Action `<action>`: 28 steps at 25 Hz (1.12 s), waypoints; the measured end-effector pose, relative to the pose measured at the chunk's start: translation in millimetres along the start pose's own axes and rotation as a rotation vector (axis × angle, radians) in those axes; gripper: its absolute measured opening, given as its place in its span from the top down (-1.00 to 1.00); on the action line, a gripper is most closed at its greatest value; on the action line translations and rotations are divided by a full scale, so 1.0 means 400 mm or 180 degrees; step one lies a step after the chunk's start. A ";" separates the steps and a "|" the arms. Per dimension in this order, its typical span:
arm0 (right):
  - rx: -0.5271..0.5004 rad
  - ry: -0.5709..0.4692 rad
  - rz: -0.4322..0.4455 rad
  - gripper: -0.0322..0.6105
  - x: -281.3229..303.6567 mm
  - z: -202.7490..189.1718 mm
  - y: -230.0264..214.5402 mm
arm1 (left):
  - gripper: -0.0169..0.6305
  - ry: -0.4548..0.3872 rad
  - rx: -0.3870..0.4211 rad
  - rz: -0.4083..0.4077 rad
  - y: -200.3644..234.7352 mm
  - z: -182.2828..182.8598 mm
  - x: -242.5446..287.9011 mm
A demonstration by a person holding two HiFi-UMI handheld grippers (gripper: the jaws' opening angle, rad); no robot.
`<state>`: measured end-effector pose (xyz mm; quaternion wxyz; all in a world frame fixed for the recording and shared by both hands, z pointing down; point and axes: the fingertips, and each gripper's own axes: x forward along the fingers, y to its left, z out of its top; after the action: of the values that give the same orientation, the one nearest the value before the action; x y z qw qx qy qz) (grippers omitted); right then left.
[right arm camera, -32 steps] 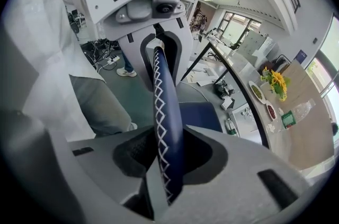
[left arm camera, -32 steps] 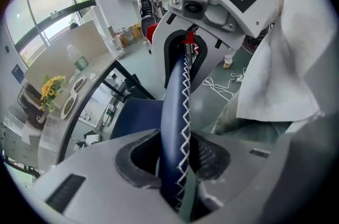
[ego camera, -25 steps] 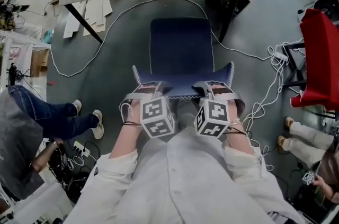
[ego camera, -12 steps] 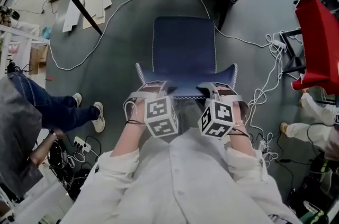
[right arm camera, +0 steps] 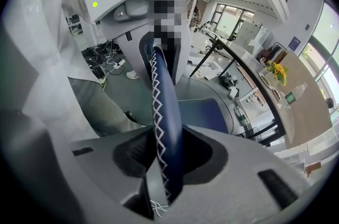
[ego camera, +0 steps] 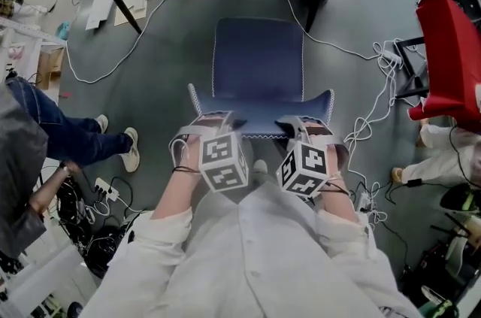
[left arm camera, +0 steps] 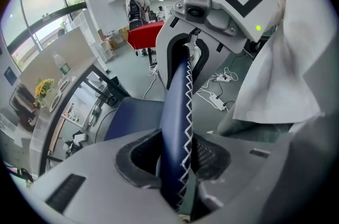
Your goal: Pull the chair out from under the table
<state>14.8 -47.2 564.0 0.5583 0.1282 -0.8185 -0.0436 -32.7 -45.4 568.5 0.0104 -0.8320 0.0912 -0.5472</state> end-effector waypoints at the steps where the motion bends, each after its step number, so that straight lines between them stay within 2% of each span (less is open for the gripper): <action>1: -0.0021 -0.0007 -0.0005 0.56 -0.005 -0.005 0.012 | 0.56 0.0011 -0.0009 0.0005 -0.014 0.003 0.000; 9: -0.0191 -0.0068 -0.0025 0.56 -0.060 -0.081 0.150 | 0.56 0.0004 -0.0213 0.0052 -0.183 0.046 0.008; 16: -0.0266 -0.0110 -0.0031 0.56 -0.103 -0.116 0.265 | 0.56 0.0043 -0.0283 0.0102 -0.310 0.061 -0.001; 23: -0.0263 -0.0144 0.0080 0.56 -0.131 -0.131 0.364 | 0.56 0.0123 -0.0333 0.0122 -0.409 0.057 -0.013; 28: -0.0223 -0.0117 0.0097 0.56 -0.138 -0.107 0.417 | 0.56 0.0119 -0.0310 0.0067 -0.454 0.029 -0.036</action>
<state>46.6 130.8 565.9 0.5480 0.0953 -0.8284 -0.0660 -1.9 134.6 572.1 -0.0261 -0.8201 0.1267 -0.5574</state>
